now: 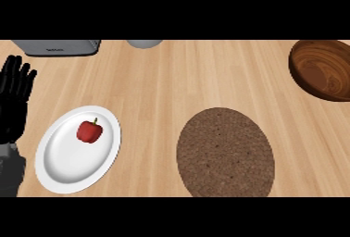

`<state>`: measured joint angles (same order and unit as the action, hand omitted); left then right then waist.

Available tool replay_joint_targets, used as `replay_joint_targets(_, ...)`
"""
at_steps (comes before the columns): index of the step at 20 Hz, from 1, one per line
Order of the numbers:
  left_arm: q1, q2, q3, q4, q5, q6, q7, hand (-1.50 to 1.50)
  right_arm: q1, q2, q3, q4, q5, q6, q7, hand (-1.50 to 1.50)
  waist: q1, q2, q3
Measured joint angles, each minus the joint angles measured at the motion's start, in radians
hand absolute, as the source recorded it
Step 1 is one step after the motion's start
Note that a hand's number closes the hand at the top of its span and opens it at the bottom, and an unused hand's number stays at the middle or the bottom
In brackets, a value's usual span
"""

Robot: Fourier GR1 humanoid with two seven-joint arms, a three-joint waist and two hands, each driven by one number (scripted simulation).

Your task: Pick the pear from the placemat and place it in the bowl

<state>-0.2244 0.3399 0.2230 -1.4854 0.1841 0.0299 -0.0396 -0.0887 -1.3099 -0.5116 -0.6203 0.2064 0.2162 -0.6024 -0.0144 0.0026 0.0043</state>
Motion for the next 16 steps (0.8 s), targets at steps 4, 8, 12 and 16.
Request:
replay_joint_targets(4, -0.032, -0.008, -0.021, -0.001, -0.014, 0.007, 0.018, 0.0, -0.09, -0.06, -0.02, 0.066, -0.044, 0.133, -0.024, 1.5, 0.023, 0.002, -0.001)
replay_joint_targets(8, -0.053, -0.003, -0.021, 0.011, -0.012, -0.004, 0.027, 0.0, -0.206, -0.057, 0.02, 0.079, -0.042, 0.197, 0.026, 1.5, 0.041, 0.004, -0.003)
replay_joint_targets(12, -0.046, -0.009, -0.024, 0.01, -0.013, -0.012, 0.016, 0.0, -0.333, -0.032, 0.081, 0.07, -0.018, 0.226, 0.102, 1.5, 0.053, 0.006, -0.003)
replay_joint_targets(16, -0.064, -0.014, -0.033, 0.003, -0.024, -0.005, 0.031, 0.0, -0.456, 0.022, 0.159, 0.037, 0.024, 0.233, 0.192, 1.5, 0.057, 0.006, -0.004)
